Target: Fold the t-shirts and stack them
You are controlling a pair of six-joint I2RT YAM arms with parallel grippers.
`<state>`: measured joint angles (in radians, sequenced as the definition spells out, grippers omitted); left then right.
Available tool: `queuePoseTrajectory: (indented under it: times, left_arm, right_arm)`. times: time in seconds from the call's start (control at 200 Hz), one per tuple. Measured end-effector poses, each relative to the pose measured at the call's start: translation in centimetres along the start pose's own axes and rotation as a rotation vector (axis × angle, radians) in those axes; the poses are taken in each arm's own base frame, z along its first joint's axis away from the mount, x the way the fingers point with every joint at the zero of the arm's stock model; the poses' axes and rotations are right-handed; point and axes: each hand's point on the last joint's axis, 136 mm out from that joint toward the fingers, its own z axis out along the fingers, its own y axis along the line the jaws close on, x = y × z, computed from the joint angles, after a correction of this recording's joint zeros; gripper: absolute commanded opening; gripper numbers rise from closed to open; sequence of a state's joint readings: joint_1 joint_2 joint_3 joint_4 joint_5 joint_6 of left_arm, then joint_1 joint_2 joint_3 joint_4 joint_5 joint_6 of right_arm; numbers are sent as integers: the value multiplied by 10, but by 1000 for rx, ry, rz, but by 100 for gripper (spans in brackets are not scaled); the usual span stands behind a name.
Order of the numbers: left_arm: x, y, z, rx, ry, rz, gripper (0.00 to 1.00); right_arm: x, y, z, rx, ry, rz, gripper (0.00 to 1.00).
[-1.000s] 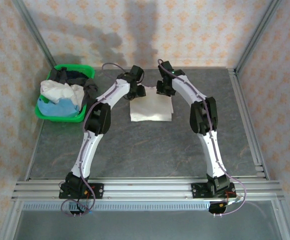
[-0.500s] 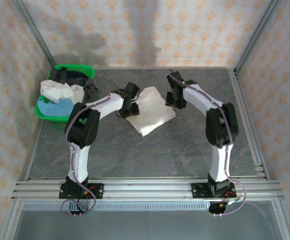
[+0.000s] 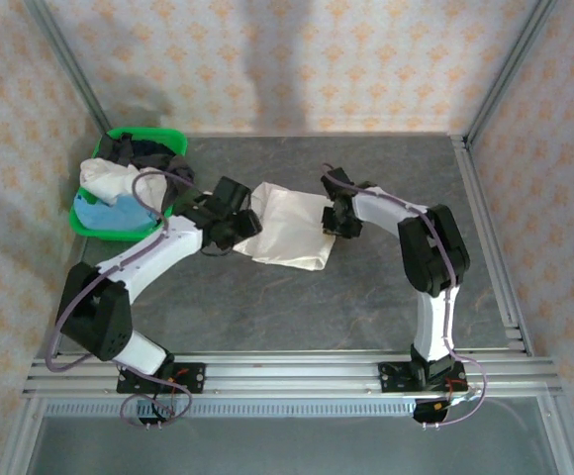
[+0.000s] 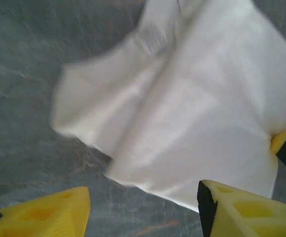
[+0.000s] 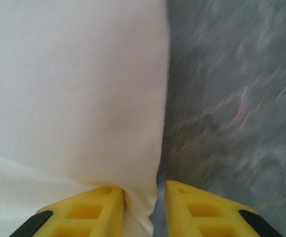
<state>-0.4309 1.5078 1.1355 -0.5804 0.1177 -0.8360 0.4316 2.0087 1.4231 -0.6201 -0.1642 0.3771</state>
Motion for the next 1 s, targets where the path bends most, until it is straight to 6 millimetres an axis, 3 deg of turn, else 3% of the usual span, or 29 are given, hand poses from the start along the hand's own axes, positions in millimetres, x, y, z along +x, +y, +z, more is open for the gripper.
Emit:
queuePoseTrajectory:
  times: [0.095, 0.18, 0.29, 0.385, 0.495, 0.591, 0.641, 0.711, 0.771, 0.861, 0.936, 1.001]
  left_arm:
    - [-21, 10, 8, -39, -22, -13, 59]
    - [-29, 11, 31, -75, -6, -2, 56]
    - [-15, 12, 65, -93, 64, 21, 54]
    - [0, 13, 82, -96, 112, 36, 47]
    - [20, 9, 93, -74, 146, 58, 41]
    - [45, 2, 97, -55, 178, 83, 33]
    - [58, -5, 98, -39, 190, 102, 29]
    - [75, -14, 99, -15, 200, 119, 24]
    - [88, -20, 101, 2, 209, 130, 20]
    - [103, -31, 99, 37, 212, 136, 17]
    - [117, -43, 97, 65, 219, 145, 16]
    - [134, -53, 95, 94, 230, 151, 20]
  right_arm:
    - [-21, -13, 0, 44, -31, -28, 30]
    - [-38, -25, -3, 91, -60, -68, 31]
    - [-57, -38, -13, 168, -102, -110, 34]
    - [-64, -45, -31, 201, -141, -121, 38]
    - [-54, -33, -61, 131, -190, -127, 42]
    - [-36, -2, -80, 26, -228, -154, 40]
    - [-27, 15, -78, -15, -228, -173, 39]
    - [-9, 31, -58, -47, -190, -190, 38]
    - [7, 24, -35, -23, -139, -188, 38]
    - [29, -7, -2, 49, -57, -161, 38]
    - [21, -14, -10, 38, -89, -134, 39]
    - [23, -32, -13, 62, -90, -109, 41]
